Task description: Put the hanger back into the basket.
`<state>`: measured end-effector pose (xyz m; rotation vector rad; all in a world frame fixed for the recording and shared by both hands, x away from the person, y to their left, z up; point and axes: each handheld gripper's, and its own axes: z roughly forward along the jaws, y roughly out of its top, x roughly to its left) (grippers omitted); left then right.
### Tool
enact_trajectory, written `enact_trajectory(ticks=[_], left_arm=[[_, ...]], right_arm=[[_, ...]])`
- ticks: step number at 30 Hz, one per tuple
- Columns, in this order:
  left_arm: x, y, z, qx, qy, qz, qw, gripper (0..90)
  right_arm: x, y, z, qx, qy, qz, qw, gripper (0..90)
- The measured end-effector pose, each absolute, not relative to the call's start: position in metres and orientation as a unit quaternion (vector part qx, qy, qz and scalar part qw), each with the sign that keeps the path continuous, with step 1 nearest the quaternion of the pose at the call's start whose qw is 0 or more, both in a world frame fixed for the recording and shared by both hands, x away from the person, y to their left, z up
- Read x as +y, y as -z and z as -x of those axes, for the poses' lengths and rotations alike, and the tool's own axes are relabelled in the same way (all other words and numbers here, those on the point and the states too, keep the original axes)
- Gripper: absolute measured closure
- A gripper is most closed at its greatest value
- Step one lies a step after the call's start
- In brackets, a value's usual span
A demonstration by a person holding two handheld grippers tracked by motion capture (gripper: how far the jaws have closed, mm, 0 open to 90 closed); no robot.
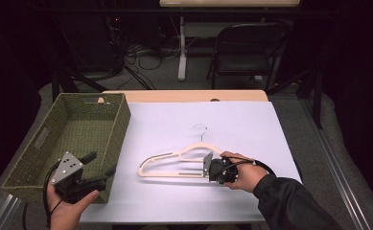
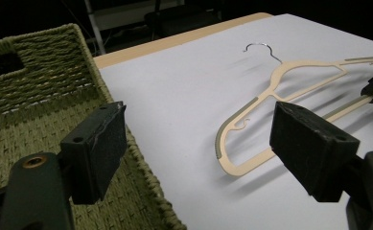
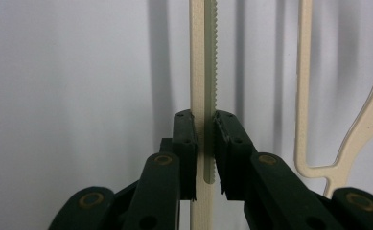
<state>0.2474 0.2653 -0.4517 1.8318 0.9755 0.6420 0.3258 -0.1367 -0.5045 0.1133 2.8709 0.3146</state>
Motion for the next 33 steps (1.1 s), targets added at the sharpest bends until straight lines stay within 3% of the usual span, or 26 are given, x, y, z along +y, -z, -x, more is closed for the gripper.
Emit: enact_trajectory(ticks=[10, 33], left_arm=[[0.244, 0.442, -0.255, 0.368, -0.245, -0.767, 0.465, 21.3], [0.186, 0.449, -0.318, 0.328, -0.125, -0.825, 0.443, 23.3]], right_arm=[[-0.135, 0.5, -0.316, 0.983, -0.114, -0.021, 0.145, 79.9], [-0.13, 0.487, -0.297, 0.975, -0.123, 0.016, 0.187, 79.8]])
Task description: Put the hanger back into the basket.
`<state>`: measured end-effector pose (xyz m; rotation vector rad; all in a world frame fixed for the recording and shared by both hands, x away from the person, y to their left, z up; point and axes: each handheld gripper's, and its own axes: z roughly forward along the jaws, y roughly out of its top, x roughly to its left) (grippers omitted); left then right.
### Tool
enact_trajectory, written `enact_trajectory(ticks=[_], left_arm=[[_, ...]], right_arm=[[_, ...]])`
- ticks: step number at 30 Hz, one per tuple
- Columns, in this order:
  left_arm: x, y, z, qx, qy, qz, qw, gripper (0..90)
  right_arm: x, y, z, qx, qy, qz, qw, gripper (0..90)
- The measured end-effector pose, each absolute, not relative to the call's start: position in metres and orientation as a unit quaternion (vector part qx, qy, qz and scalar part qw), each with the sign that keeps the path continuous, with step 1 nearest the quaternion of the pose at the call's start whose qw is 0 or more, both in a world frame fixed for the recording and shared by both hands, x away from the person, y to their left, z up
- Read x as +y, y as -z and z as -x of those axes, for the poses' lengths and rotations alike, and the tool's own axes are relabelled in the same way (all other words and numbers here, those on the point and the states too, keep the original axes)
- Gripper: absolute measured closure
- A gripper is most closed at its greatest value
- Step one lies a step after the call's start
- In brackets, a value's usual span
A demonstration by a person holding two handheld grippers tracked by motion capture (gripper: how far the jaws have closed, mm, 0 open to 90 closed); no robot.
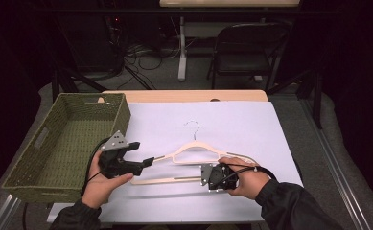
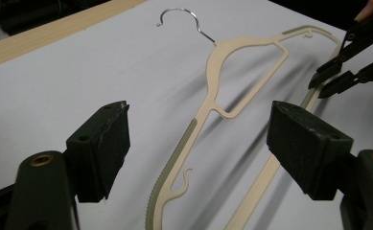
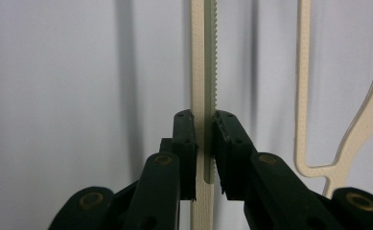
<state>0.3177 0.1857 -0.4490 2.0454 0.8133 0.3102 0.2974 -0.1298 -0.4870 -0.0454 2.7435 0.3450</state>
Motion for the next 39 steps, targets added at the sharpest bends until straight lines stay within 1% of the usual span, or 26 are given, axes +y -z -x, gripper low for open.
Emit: enact_trajectory(ticks=[3, 4, 5, 6, 7, 15, 16, 21, 22, 25, 30, 34, 39], left_arm=[[0.182, 0.453, -0.328, 0.332, -0.122, -0.827, 0.436, 23.4], [0.181, 0.453, -0.331, 0.333, -0.122, -0.827, 0.435, 25.0], [0.179, 0.455, -0.336, 0.332, -0.106, -0.825, 0.445, 28.0], [0.179, 0.455, -0.336, 0.332, -0.106, -0.825, 0.445, 32.4], [0.178, 0.456, -0.339, 0.328, -0.095, -0.828, 0.444, 33.1], [0.17, 0.463, -0.353, 0.329, -0.074, -0.841, 0.422, 33.4], [0.169, 0.464, -0.353, 0.331, -0.074, -0.841, 0.421, 33.4], [0.169, 0.464, -0.356, 0.332, -0.065, -0.842, 0.421, 33.4], [0.169, 0.464, -0.356, 0.331, -0.064, -0.843, 0.419, 33.4], [0.167, 0.465, -0.359, 0.329, -0.053, -0.846, 0.417, 34.1], [0.163, 0.468, -0.362, 0.328, -0.032, -0.85, 0.411, 34.9], [0.159, 0.471, -0.365, 0.326, -0.02, -0.853, 0.408, 35.5], [0.152, 0.478, -0.37, 0.317, 0.015, -0.855, 0.411, 38.1]], right_arm=[[-0.129, 0.487, -0.296, 0.973, -0.122, 0.021, 0.192, 79.8], [-0.129, 0.487, -0.295, 0.974, -0.122, 0.02, 0.19, 79.8], [-0.128, 0.487, -0.294, 0.973, -0.123, 0.025, 0.195, 79.8], [-0.128, 0.487, -0.294, 0.973, -0.12, 0.025, 0.197, 79.8], [-0.128, 0.487, -0.294, 0.972, -0.118, 0.028, 0.2, 79.8], [-0.125, 0.489, -0.288, 0.965, -0.113, 0.045, 0.234, 79.8], [-0.125, 0.49, -0.288, 0.965, -0.114, 0.045, 0.234, 79.8], [-0.122, 0.494, -0.282, 0.953, -0.112, 0.061, 0.273, 79.8], [-0.122, 0.495, -0.28, 0.949, -0.114, 0.065, 0.287, 79.8], [-0.121, 0.497, -0.278, 0.944, -0.116, 0.065, 0.301, 79.8], [-0.12, 0.502, -0.275, 0.941, -0.109, 0.079, 0.312, 79.8], [-0.119, 0.503, -0.275, 0.941, -0.104, 0.078, 0.311, 79.8], [-0.12, 0.502, -0.275, 0.94, -0.111, 0.081, 0.313, 79.7]])
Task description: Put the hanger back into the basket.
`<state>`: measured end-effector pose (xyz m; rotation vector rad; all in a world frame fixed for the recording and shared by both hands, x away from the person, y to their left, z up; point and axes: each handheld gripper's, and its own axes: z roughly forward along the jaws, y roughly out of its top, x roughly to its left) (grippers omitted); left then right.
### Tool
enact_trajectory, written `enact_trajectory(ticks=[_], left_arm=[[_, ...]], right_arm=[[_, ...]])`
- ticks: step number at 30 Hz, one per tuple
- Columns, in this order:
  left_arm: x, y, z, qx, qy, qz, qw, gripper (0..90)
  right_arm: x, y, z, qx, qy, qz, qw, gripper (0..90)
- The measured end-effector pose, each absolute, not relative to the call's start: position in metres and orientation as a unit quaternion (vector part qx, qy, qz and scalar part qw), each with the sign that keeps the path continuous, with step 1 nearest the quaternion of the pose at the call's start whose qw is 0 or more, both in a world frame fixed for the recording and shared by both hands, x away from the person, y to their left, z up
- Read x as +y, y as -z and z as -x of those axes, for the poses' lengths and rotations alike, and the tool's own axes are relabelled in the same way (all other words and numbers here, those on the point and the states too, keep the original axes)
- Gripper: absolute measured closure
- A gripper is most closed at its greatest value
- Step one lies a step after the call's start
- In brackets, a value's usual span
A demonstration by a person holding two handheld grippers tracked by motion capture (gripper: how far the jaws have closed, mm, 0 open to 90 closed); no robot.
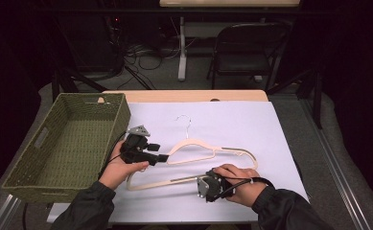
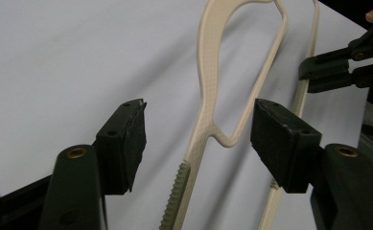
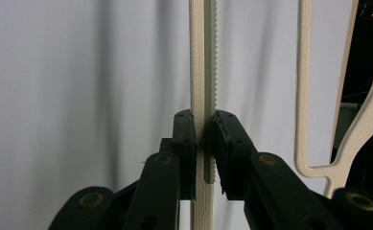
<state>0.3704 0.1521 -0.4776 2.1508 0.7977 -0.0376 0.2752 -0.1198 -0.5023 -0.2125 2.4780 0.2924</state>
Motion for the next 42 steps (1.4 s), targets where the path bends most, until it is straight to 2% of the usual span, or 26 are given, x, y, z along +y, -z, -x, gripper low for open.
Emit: enact_trajectory(ticks=[19, 34, 35, 42], left_arm=[[0.14, 0.494, -0.379, 0.311, 0.059, -0.868, 0.383, 39.4], [0.136, 0.5, -0.381, 0.304, 0.091, -0.873, 0.37, 51.6], [0.136, 0.5, -0.382, 0.305, 0.101, -0.87, 0.373, 55.1], [0.137, 0.5, -0.38, 0.299, 0.099, -0.874, 0.369, 56.5]], right_arm=[[-0.12, 0.501, -0.276, 0.937, -0.112, 0.086, 0.319, 79.7], [-0.12, 0.501, -0.276, 0.937, -0.111, 0.084, 0.322, 79.7], [-0.12, 0.5, -0.277, 0.936, -0.109, 0.089, 0.322, 79.6], [-0.119, 0.501, -0.278, 0.935, -0.108, 0.091, 0.324, 79.6]])
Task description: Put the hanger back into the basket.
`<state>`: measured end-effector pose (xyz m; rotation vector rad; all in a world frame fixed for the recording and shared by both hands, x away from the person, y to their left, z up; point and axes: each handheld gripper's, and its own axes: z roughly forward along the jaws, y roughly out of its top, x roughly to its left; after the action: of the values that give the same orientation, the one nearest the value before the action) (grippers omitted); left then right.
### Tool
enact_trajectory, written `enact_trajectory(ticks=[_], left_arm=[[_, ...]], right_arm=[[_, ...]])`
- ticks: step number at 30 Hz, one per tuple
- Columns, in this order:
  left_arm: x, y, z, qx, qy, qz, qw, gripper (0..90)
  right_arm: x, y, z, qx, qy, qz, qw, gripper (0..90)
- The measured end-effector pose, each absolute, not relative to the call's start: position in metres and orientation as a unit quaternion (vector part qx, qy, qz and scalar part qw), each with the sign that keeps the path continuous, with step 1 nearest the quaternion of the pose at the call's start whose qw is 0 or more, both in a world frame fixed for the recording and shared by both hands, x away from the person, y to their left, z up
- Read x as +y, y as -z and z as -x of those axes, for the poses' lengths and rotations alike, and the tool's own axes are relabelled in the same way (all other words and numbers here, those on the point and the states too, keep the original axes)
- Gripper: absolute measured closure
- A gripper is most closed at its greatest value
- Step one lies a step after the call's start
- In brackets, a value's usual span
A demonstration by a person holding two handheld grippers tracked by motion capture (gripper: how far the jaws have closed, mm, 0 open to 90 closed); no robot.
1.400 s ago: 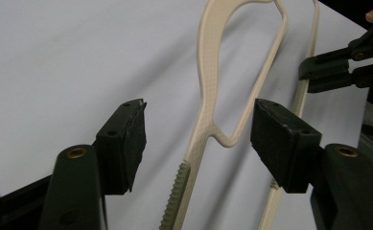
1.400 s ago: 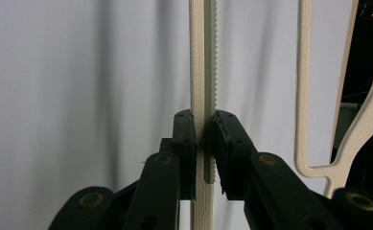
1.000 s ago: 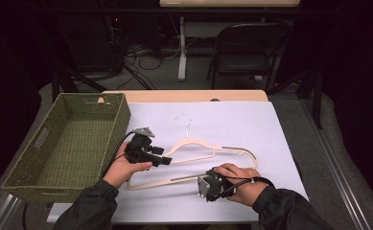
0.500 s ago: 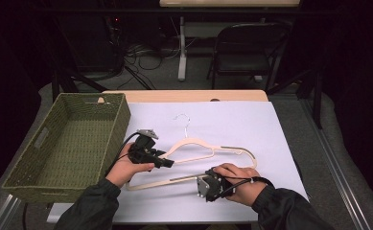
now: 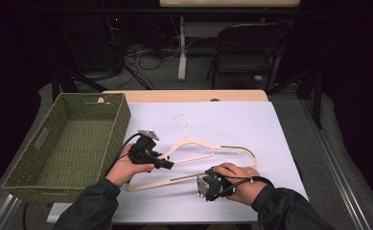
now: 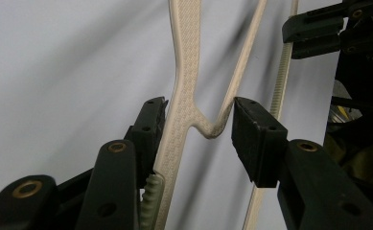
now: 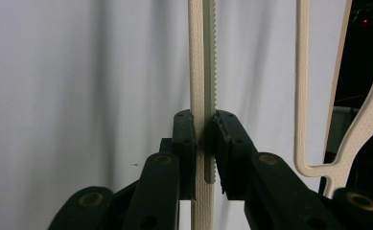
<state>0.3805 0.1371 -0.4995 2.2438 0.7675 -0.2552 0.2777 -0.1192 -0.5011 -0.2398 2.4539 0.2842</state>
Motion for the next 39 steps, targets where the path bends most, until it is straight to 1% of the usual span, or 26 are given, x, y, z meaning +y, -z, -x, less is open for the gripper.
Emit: enact_trajectory(ticks=[10, 22, 24, 25, 27, 28, 29, 30, 31, 32, 39], left_arm=[[0.137, 0.499, -0.38, 0.292, 0.105, -0.877, 0.366, 59.2], [0.139, 0.494, -0.374, 0.271, 0.116, -0.881, 0.37, 69.9], [0.139, 0.493, -0.372, 0.266, 0.116, -0.881, 0.373, 70.5], [0.139, 0.492, -0.372, 0.265, 0.118, -0.881, 0.374, 71.1], [0.14, 0.492, -0.371, 0.258, 0.129, -0.881, 0.375, 73.6], [0.14, 0.491, -0.37, 0.259, 0.134, -0.879, 0.378, 77.7], [0.14, 0.49, -0.37, 0.254, 0.143, -0.877, 0.381, 77.7], [0.14, 0.489, -0.369, 0.249, 0.148, -0.877, 0.384, 79.9], [0.14, 0.488, -0.367, 0.245, 0.154, -0.874, 0.39, 85.2], [0.14, 0.484, -0.364, 0.234, 0.162, -0.871, 0.399, 86.8], [0.142, 0.48, -0.361, 0.223, 0.16, -0.871, 0.407, 87.3]], right_arm=[[-0.119, 0.502, -0.278, 0.936, -0.1, 0.095, 0.324, 79.5], [-0.12, 0.506, -0.282, 0.939, -0.086, 0.099, 0.318, 79.1], [-0.119, 0.504, -0.282, 0.944, -0.076, 0.091, 0.307, 79.1], [-0.12, 0.505, -0.283, 0.941, -0.089, 0.094, 0.313, 79.1], [-0.12, 0.506, -0.283, 0.941, -0.086, 0.094, 0.314, 79.0], [-0.12, 0.508, -0.284, 0.941, -0.082, 0.096, 0.314, 78.9], [-0.12, 0.508, -0.284, 0.941, -0.082, 0.096, 0.314, 78.9], [-0.12, 0.509, -0.285, 0.941, -0.08, 0.097, 0.316, 78.9], [-0.119, 0.51, -0.286, 0.942, -0.078, 0.099, 0.312, 79.0], [-0.119, 0.511, -0.287, 0.94, -0.08, 0.101, 0.315, 79.0], [-0.118, 0.51, -0.287, 0.941, -0.086, 0.097, 0.311, 78.4]])
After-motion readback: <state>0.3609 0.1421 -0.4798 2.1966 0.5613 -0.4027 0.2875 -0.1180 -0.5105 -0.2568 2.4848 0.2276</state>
